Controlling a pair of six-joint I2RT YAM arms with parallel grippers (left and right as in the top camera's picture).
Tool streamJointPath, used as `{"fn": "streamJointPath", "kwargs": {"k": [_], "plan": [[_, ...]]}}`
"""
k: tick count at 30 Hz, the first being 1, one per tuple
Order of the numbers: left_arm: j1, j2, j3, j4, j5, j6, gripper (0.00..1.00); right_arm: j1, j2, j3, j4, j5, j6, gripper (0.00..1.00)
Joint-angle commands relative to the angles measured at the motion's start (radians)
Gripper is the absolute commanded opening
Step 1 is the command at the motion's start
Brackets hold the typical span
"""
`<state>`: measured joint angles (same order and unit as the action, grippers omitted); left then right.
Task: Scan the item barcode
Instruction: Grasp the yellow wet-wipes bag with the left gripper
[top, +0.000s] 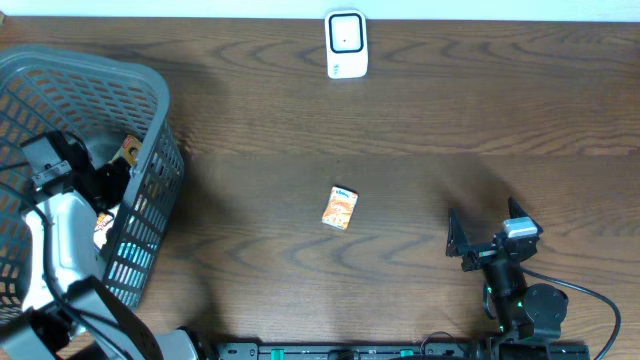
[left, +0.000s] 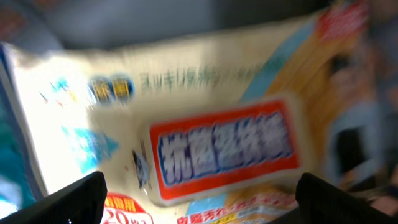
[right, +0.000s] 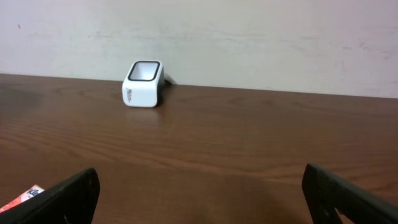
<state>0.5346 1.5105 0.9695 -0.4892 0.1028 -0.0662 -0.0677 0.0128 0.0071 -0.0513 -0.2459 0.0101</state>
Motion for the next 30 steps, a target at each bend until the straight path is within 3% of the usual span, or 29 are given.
{"fn": "streamJointPath", "kwargs": {"k": [1, 6, 13, 17, 18, 19, 20, 24, 30], "plan": [[-0.003, -0.018, 0.037, 0.024, 0.006, 0.028, 0.98, 0.004, 0.000, -0.002, -0.005, 0.008, -0.011, 0.99], [-0.003, 0.039, 0.035, 0.037, 0.006, 0.034, 0.98, 0.004, 0.000, -0.002, -0.005, 0.008, -0.011, 0.99], [-0.003, 0.206, 0.035, 0.051, 0.007, 0.137, 0.98, 0.004, 0.000, -0.002, -0.005, 0.008, -0.011, 0.99], [-0.003, 0.328, 0.035, 0.054, 0.075, 0.138, 0.98, 0.004, 0.000, -0.002, -0.005, 0.008, -0.011, 0.99], [-0.003, 0.356, 0.035, 0.051, 0.084, 0.138, 0.75, 0.004, 0.000, -0.002, -0.005, 0.008, -0.011, 0.99], [-0.003, 0.386, 0.035, 0.047, 0.093, 0.137, 0.37, 0.004, 0.000, -0.002, -0.005, 0.008, -0.011, 0.99], [-0.003, 0.410, 0.035, 0.045, 0.101, 0.136, 0.08, 0.004, 0.000, -0.002, -0.005, 0.008, -0.011, 0.99], [-0.003, 0.447, 0.035, 0.035, 0.114, 0.137, 0.08, 0.004, 0.000, -0.002, -0.005, 0.008, -0.011, 0.99], [-0.002, 0.349, 0.075, -0.006, 0.114, 0.137, 0.07, 0.004, 0.000, -0.002, -0.005, 0.008, -0.011, 0.99]]}}
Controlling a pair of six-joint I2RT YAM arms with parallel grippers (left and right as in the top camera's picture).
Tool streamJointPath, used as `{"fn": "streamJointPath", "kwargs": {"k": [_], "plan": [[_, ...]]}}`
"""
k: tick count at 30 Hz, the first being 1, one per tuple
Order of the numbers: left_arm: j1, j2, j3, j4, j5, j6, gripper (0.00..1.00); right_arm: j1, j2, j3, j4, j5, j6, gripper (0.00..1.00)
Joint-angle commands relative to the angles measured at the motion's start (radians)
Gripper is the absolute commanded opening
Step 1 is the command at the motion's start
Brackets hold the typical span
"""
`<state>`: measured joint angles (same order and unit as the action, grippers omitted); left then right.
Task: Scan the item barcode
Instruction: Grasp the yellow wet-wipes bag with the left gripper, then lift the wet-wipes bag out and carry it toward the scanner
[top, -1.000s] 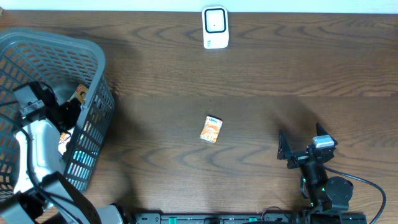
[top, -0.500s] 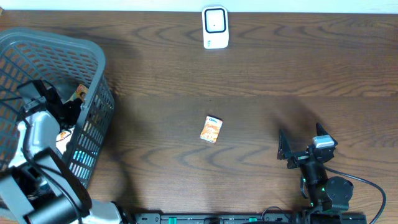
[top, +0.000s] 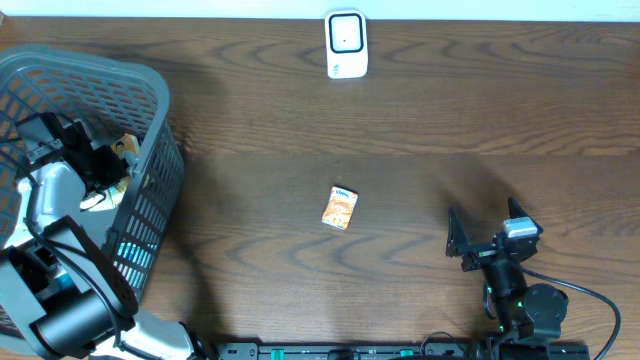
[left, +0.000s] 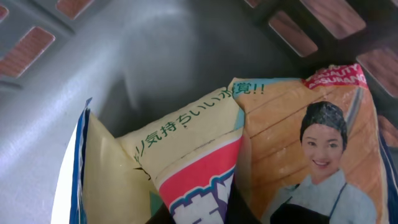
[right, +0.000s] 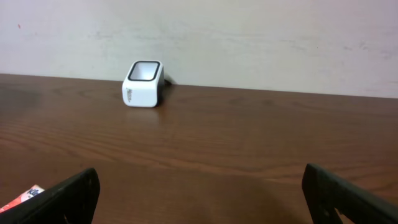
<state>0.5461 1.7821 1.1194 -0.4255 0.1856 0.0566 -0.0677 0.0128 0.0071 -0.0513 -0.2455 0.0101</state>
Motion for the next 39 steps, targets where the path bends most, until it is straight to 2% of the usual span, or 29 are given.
{"fn": "streamJointPath", "kwargs": {"k": [1, 5, 16, 19, 21, 22, 23, 24, 27, 29, 32, 34, 39], "plan": [[-0.013, 0.043, -0.058, -0.087, 0.031, 0.014, 0.08, 0.004, 0.000, -0.002, -0.005, 0.008, -0.011, 0.99], [-0.013, -0.116, 0.011, -0.129, 0.031, -0.008, 0.07, 0.004, 0.000, -0.002, -0.005, 0.008, -0.011, 0.99], [-0.014, -0.666, 0.091, -0.058, 0.032, -0.215, 0.07, 0.004, 0.000, -0.002, -0.005, 0.008, -0.011, 0.99], [-0.014, -0.795, 0.091, -0.023, 0.038, -0.324, 0.07, 0.004, 0.000, -0.002, -0.005, 0.008, -0.011, 0.99], [-0.016, -0.870, 0.091, -0.004, 0.137, -0.467, 0.08, 0.004, 0.000, -0.002, -0.005, 0.008, -0.011, 0.99], [-0.019, -0.883, 0.091, 0.001, 0.179, -0.488, 0.07, 0.004, 0.000, -0.002, -0.005, 0.008, -0.011, 0.99], [-0.040, -0.914, 0.091, 0.034, 0.356, -0.507, 0.07, 0.004, 0.000, -0.002, -0.005, 0.008, -0.011, 0.99], [-0.057, -0.923, 0.091, 0.053, 0.449, -0.507, 0.07, 0.004, 0.000, -0.002, -0.005, 0.008, -0.011, 0.99], [-0.163, -0.924, 0.090, 0.091, 0.661, -0.506, 0.08, 0.004, 0.000, -0.002, -0.005, 0.008, -0.011, 0.99], [-0.264, -0.915, 0.080, 0.087, 0.690, -0.476, 0.07, 0.004, 0.000, -0.002, -0.005, 0.008, -0.011, 0.99], [-0.448, -0.885, 0.059, 0.055, 0.681, -0.366, 0.07, 0.004, 0.000, -0.002, -0.005, 0.008, -0.011, 0.99], [-0.575, -0.847, 0.049, 0.024, 0.637, -0.324, 0.07, 0.004, 0.000, -0.002, -0.005, 0.008, -0.011, 0.99], [-0.877, -0.685, 0.041, -0.053, 0.360, -0.277, 0.07, 0.004, 0.000, -0.002, -0.005, 0.008, -0.011, 0.99]]}}
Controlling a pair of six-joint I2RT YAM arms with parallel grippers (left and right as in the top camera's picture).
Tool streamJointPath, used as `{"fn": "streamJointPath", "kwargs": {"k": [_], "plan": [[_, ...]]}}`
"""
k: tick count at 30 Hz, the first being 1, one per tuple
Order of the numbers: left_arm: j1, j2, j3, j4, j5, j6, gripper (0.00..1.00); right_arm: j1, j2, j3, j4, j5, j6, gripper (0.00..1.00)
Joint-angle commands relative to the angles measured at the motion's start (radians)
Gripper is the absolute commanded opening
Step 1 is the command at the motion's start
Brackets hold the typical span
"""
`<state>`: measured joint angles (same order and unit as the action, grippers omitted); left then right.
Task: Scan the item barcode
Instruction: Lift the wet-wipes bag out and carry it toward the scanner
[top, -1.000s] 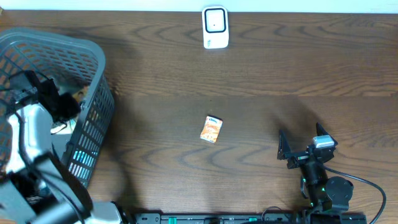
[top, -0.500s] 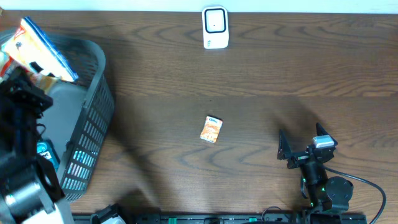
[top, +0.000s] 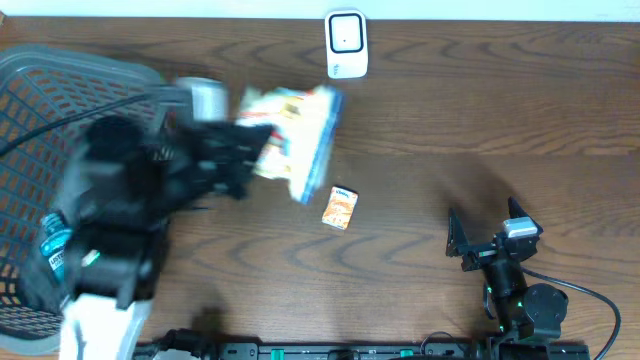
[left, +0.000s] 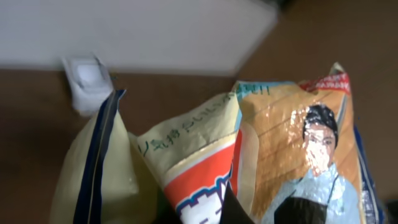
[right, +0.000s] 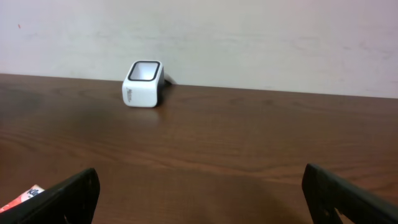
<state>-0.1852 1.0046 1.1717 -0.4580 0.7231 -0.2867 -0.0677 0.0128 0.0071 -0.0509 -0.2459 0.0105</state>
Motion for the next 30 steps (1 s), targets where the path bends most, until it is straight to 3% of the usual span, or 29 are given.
{"fn": "streamJointPath", "kwargs": {"k": [1, 8, 16, 17, 18, 19, 20, 22, 30], "plan": [[-0.196, 0.134, -0.011, -0.026, -0.232, 0.069, 0.07, 0.004, 0.000, -0.002, -0.005, 0.008, -0.012, 0.99], [-0.450, 0.479, -0.011, 0.038, -0.404, 0.069, 0.08, 0.004, 0.000, -0.002, -0.005, 0.008, -0.012, 0.99], [-0.506, 0.744, -0.011, 0.108, -0.402, 0.024, 0.08, 0.004, 0.000, -0.002, -0.005, 0.008, -0.012, 0.99], [-0.506, 0.764, -0.011, 0.108, -0.398, 0.008, 0.13, 0.004, 0.000, -0.002, -0.005, 0.008, -0.012, 0.99], [-0.506, 0.776, -0.011, 0.108, -0.391, 0.003, 0.35, 0.004, 0.000, -0.002, -0.005, 0.008, -0.012, 0.99], [-0.506, 0.782, -0.011, 0.107, -0.385, 0.001, 0.50, 0.004, 0.000, -0.002, -0.005, 0.008, -0.012, 0.99], [-0.506, 0.783, -0.011, 0.108, -0.380, 0.002, 0.78, 0.004, 0.000, -0.002, -0.005, 0.008, -0.012, 0.99], [-0.506, 0.771, -0.005, 0.108, -0.365, 0.002, 0.98, 0.004, 0.000, -0.002, -0.005, 0.008, -0.012, 0.99], [-0.505, 0.626, 0.052, 0.109, -0.427, 0.055, 1.00, 0.004, 0.000, -0.002, -0.005, 0.008, -0.012, 0.99]]}}
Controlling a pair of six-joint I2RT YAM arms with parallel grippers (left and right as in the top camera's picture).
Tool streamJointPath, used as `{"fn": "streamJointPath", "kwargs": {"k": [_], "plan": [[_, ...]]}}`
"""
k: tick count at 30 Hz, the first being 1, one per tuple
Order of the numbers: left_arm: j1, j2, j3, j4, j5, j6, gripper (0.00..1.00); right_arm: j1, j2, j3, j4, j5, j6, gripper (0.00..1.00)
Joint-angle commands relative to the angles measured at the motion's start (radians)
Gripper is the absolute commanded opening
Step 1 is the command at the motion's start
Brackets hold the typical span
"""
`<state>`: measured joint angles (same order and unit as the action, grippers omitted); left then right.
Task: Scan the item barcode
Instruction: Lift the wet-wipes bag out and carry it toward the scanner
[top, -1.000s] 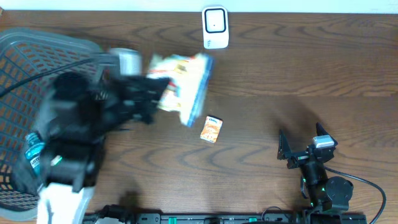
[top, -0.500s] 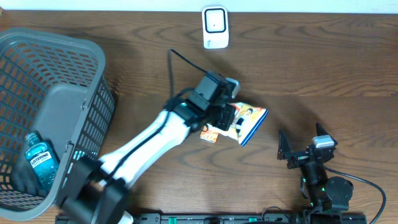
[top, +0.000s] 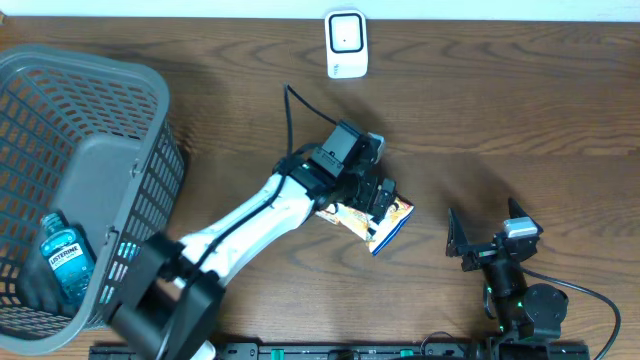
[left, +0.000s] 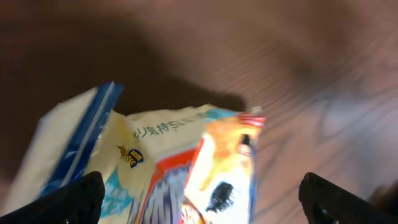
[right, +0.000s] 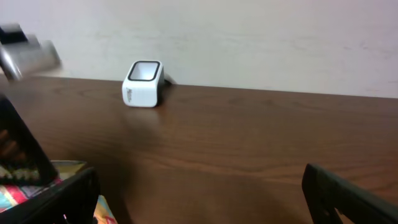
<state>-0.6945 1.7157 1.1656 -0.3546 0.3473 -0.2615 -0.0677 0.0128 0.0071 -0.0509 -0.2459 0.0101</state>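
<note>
A wipes packet (top: 385, 220), yellow, blue and orange, lies on the table just right of the middle. My left gripper (top: 368, 188) hovers right over it, jaws wide open. In the left wrist view the packet (left: 168, 162) fills the space below my left gripper (left: 199, 193), blurred, with both fingers clear of it. The white barcode scanner (top: 346, 45) stands at the far edge, also visible as the scanner (right: 143, 84). My right gripper (top: 478, 245) rests open near the front right, holding nothing. The packet's corner (right: 37, 186) shows at the lower left there.
A grey mesh basket (top: 150, 120) takes up the left side, with a blue mouthwash bottle (top: 60, 265) inside. The left arm (top: 250, 220) stretches diagonally from the front left to the middle. A small orange packet that lay mid-table is mostly covered.
The left gripper moved from high left of centre down to the table just right of centre. It has opened, and the packet now lies on the table beneath it.
The left gripper was open over the wipes packet inside the basket. Then it was shut on the packet there. Then it held the packet up over the table near the scanner. Now the packet lies mid-table, let go. The right arm stayed still.
</note>
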Motion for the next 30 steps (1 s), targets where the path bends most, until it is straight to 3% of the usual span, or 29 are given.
{"fn": "streamJointPath", "kwargs": {"k": [1, 8, 14, 15, 16, 17, 18, 26, 30], "plan": [[0.004, -0.103, 0.058, 0.004, -0.068, 0.033, 1.00, 0.004, 0.000, -0.002, -0.005, 0.008, -0.011, 0.99], [0.004, -0.161, 0.058, -0.165, -0.135, 0.019, 1.00, 0.004, 0.000, -0.002, -0.005, 0.008, -0.011, 0.99], [0.004, -0.162, 0.047, -0.441, -0.290, -0.219, 0.99, 0.004, 0.000, -0.002, -0.005, 0.008, -0.011, 0.99], [0.004, -0.162, 0.047, -0.470, -0.289, -0.244, 0.88, 0.004, 0.000, -0.002, -0.005, 0.008, -0.011, 0.99], [0.004, -0.162, 0.047, -0.495, -0.289, -0.256, 0.64, 0.004, 0.000, -0.002, -0.005, 0.008, -0.011, 0.99], [0.003, -0.162, 0.047, -0.510, -0.289, -0.262, 0.24, 0.004, 0.000, -0.002, -0.005, 0.008, -0.011, 0.99], [0.003, -0.162, 0.046, -0.521, -0.289, -0.267, 0.08, 0.004, 0.000, -0.002, -0.005, 0.008, -0.011, 0.99], [0.003, -0.138, -0.002, -0.371, -0.315, -0.268, 0.08, 0.004, 0.000, -0.002, -0.005, 0.008, -0.011, 0.99], [0.003, -0.104, -0.007, -0.418, -0.315, -0.338, 0.08, 0.004, 0.000, -0.002, -0.005, 0.008, -0.011, 0.99]]}}
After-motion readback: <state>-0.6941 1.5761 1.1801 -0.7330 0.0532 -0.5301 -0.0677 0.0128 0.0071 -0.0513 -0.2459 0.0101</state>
